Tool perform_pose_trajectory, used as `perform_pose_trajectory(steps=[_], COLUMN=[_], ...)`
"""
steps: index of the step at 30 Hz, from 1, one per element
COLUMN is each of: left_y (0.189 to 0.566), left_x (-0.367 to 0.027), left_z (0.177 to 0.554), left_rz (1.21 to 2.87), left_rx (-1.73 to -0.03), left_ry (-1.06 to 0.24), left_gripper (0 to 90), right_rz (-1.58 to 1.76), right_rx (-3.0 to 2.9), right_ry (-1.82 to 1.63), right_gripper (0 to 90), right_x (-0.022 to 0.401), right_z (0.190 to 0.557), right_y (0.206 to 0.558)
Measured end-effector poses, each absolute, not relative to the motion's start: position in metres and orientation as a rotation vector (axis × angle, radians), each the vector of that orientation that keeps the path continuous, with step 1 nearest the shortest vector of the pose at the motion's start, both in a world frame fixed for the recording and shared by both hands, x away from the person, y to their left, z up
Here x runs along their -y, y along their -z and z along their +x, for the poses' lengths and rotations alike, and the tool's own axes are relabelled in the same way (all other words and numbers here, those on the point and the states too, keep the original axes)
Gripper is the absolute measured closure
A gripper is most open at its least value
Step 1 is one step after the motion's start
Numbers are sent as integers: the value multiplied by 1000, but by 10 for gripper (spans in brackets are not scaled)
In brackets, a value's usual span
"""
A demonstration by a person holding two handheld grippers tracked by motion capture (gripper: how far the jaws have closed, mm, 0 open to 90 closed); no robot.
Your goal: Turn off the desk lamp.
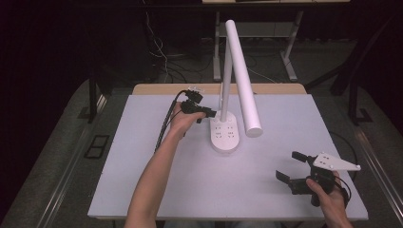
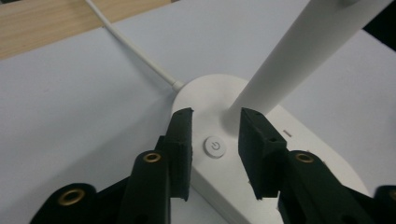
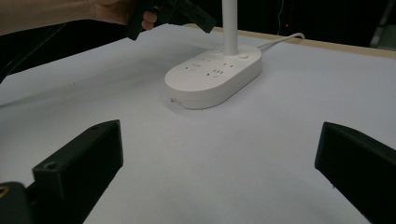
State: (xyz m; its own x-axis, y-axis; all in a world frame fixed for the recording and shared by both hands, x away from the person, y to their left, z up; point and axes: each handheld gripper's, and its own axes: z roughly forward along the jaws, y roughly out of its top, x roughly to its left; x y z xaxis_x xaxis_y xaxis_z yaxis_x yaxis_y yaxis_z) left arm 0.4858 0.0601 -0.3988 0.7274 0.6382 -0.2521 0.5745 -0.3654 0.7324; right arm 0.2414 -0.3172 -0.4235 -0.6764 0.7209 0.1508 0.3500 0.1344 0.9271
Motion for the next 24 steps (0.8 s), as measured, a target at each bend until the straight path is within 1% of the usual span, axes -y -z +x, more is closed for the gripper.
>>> perform_pose_trajectory(steps=[8,11,15,24], left_y=[387,384,381,372], left_x=[-71,-78,-86,-105], left_z=[473,468,460,442], left_rz=[1997,1978,1922,1842], left_rx=[-892,-870,-886,-835], left_ry=[-66,-69,-67,-78], left_gripper=[498,466,412,222], right_rz=[1042,1040,1040,1043], right_rx=[-2083,-2084,-2086,-2085], right_ry=[-1557,-1554,-1553,-1552], right_gripper=[9,9,9,9], right_x=[317,317,317,316], right_z=[241,241,241,241], right_y=[424,424,424,424])
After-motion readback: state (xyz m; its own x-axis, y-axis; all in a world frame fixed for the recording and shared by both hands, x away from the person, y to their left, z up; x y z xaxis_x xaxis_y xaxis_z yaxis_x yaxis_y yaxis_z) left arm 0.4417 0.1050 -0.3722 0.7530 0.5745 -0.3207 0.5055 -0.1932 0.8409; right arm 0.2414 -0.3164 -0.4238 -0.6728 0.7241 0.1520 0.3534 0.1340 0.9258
